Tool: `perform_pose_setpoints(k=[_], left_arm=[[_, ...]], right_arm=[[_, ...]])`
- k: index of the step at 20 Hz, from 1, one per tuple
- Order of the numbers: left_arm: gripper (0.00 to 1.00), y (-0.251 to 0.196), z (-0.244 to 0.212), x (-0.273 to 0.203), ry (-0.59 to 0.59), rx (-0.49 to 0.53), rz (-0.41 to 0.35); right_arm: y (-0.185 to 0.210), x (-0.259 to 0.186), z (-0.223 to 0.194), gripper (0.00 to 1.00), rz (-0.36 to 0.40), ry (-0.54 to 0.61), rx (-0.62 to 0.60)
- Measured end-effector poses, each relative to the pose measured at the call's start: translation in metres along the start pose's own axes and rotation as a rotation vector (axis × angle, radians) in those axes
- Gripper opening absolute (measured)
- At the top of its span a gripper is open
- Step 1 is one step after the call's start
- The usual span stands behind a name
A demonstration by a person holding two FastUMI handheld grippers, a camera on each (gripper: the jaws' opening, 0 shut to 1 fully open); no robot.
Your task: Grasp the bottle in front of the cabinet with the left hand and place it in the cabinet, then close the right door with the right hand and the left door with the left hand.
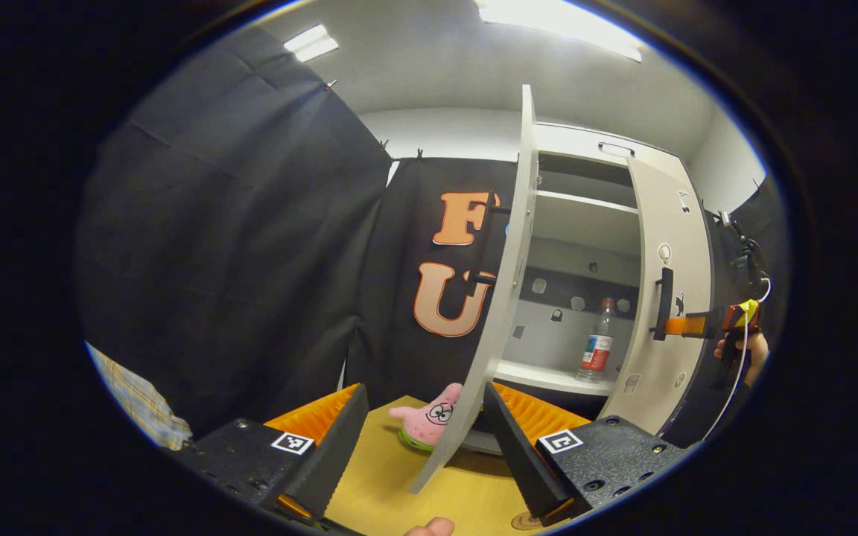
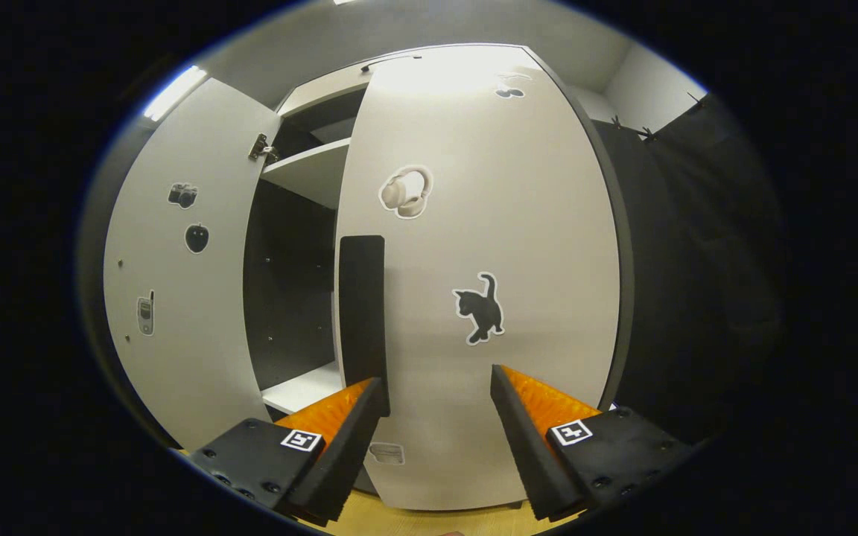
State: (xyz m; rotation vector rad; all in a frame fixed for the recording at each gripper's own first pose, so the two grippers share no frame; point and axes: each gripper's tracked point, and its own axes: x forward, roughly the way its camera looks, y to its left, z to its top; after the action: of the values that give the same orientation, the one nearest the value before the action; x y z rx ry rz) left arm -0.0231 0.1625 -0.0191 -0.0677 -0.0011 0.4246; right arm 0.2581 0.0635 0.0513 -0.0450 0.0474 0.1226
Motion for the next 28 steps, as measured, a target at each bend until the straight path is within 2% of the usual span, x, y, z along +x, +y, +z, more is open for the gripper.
perform_pose_setpoints(k=[4,8,9,10,16,17,18,19,21,23,24,25,26,27,28], left_arm=[[0.95,0.022,0.038,0.030,-0.053,-0.046,0.041],[0.94,0.031,0.083,0.072,-0.096,-0.087,0.022],[0.97,0.029,0.092,0.083,-0.104,-0.096,0.005],[0.94,0.025,0.099,0.095,-0.108,-0.098,-0.015],[0.97,-0.005,0.101,0.146,-0.075,0.008,-0.086],[0.95,-0.005,0.109,0.147,-0.112,0.009,-0.083],[0.97,-0.005,0.115,0.147,-0.127,0.013,-0.086],[0.93,-0.005,0.114,0.148,-0.122,0.011,-0.084],[0.94,-0.008,0.112,0.146,-0.115,-0.001,-0.096],[0.89,-0.009,0.112,0.148,-0.113,0.027,-0.098],[0.93,-0.011,0.113,0.147,-0.113,0.047,-0.110],[0.93,-0.013,0.113,0.147,-0.110,0.066,-0.117],[0.87,-0.014,0.116,0.148,-0.110,0.083,-0.122],[0.87,-0.017,0.118,0.149,-0.106,0.098,-0.128],[0.87,-0.017,0.117,0.147,-0.102,0.108,-0.135]], right_arm=[[0.001,-0.033,0.000,0.96,0.012,-0.009,-0.013],[-0.002,-0.081,0.002,0.96,0.025,-0.022,-0.006],[-0.004,-0.093,0.003,0.96,0.023,-0.026,0.003],[-0.005,-0.106,0.004,0.95,0.020,-0.031,0.013],[-0.023,-0.158,-0.003,0.96,-0.026,-0.032,-0.012],[-0.027,-0.165,-0.004,0.96,-0.038,-0.034,-0.013],[-0.032,-0.170,-0.006,0.96,-0.051,-0.035,-0.007],[-0.037,-0.175,-0.008,0.96,-0.061,-0.033,0.002],[-0.046,-0.184,-0.014,0.95,-0.081,-0.023,0.019],[-0.057,-0.192,-0.016,0.96,-0.106,-0.021,0.032],[-0.062,-0.196,-0.017,0.96,-0.119,-0.021,0.036],[-0.067,-0.199,-0.016,0.95,-0.131,-0.026,0.039],[-0.071,-0.202,-0.015,0.96,-0.141,-0.031,0.041],[-0.075,-0.205,-0.013,0.96,-0.149,-0.038,0.041],[-0.078,-0.207,-0.011,0.89,-0.157,-0.043,0.041]])
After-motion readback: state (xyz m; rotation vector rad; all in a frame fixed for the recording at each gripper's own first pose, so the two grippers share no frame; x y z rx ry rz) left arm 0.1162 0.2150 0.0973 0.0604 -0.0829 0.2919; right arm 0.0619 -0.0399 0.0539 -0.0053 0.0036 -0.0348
